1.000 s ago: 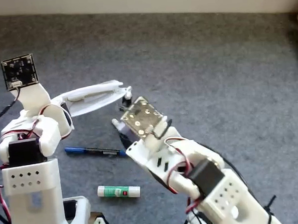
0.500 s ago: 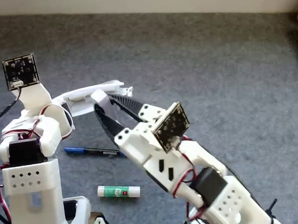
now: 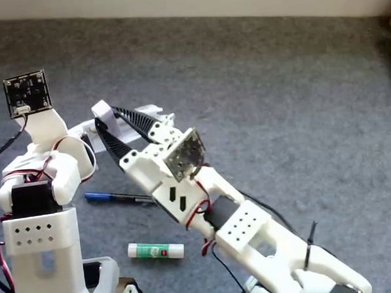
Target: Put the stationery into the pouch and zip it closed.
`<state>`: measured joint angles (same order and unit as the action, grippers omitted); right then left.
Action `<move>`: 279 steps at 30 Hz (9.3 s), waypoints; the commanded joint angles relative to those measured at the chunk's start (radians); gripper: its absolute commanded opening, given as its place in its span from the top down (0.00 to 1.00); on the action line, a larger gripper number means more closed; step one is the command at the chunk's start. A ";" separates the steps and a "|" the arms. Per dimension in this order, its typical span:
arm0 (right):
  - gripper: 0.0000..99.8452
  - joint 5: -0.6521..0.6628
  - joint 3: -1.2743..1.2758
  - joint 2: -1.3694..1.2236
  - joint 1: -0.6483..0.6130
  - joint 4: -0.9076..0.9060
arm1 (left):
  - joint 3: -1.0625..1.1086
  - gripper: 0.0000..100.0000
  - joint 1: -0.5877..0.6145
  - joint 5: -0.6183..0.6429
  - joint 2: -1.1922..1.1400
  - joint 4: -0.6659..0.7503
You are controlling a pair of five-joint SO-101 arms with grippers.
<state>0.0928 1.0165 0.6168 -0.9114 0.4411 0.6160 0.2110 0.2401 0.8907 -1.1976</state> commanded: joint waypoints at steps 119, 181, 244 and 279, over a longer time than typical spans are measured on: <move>1.00 -0.133 -0.576 -0.771 0.177 -1.056 | 0.050 0.99 0.285 0.066 0.005 0.170; 1.00 -0.143 0.062 0.862 0.263 -1.092 | 0.179 0.99 -0.142 0.124 0.005 0.279; 1.00 0.338 -0.039 0.156 0.093 0.263 | 0.248 0.99 -0.140 0.121 0.005 0.362; 1.00 0.336 0.124 0.463 0.036 0.196 | 0.248 0.99 -0.143 0.121 0.005 0.364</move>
<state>0.4196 1.1500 1.0342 -0.8592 0.6437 0.8631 0.0529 0.3537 0.9014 -0.8493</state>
